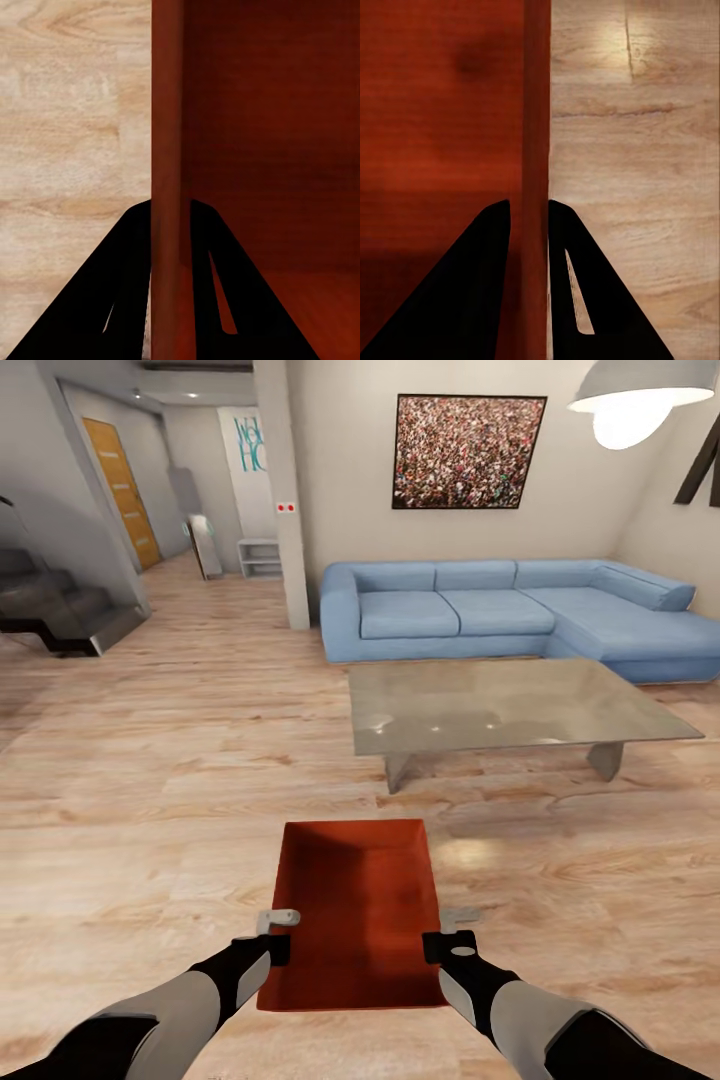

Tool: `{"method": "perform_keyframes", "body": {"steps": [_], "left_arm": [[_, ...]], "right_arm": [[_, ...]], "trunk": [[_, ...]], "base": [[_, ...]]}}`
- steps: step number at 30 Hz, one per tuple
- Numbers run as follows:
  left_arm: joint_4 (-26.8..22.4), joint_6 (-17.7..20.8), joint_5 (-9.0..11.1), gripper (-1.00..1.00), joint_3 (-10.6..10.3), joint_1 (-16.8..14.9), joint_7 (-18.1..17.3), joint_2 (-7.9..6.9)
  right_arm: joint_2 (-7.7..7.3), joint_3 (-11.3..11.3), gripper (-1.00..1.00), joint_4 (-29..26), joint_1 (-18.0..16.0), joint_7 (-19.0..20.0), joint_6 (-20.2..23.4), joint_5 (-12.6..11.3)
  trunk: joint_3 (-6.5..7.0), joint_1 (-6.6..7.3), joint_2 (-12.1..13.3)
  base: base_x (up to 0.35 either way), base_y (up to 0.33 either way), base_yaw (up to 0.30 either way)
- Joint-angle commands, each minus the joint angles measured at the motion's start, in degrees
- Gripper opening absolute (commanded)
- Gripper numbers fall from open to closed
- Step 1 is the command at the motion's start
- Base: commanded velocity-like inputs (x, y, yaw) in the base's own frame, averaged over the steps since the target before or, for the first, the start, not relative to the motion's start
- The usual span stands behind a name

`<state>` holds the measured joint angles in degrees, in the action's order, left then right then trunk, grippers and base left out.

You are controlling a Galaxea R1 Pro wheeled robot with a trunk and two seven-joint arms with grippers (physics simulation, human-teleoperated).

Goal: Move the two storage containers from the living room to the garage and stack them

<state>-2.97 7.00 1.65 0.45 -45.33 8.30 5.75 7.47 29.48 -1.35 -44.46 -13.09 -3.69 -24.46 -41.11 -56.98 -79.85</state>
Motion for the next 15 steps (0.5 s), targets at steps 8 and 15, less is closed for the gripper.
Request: {"method": "perform_keyframes", "body": {"steps": [8,15], "left_arm": [[-0.28,-1.73,-0.69,-1.0,-1.07,-0.03,0.62,-1.34],[-0.32,-1.73,-0.69,-1.0,-1.02,-0.03,0.58,-1.27]], "right_arm": [[0.0,0.02,-1.0,0.81,-0.01,-0.18,-0.26,-1.29],[0.0,0.02,-1.0,0.82,-0.01,-0.18,-0.19,-1.29]], "trunk": [[-0.04,0.0,-0.02],[-0.04,0.0,-0.02]], "base": [[0.0,0.0,0.289],[0.0,0.0,0.289]]}}
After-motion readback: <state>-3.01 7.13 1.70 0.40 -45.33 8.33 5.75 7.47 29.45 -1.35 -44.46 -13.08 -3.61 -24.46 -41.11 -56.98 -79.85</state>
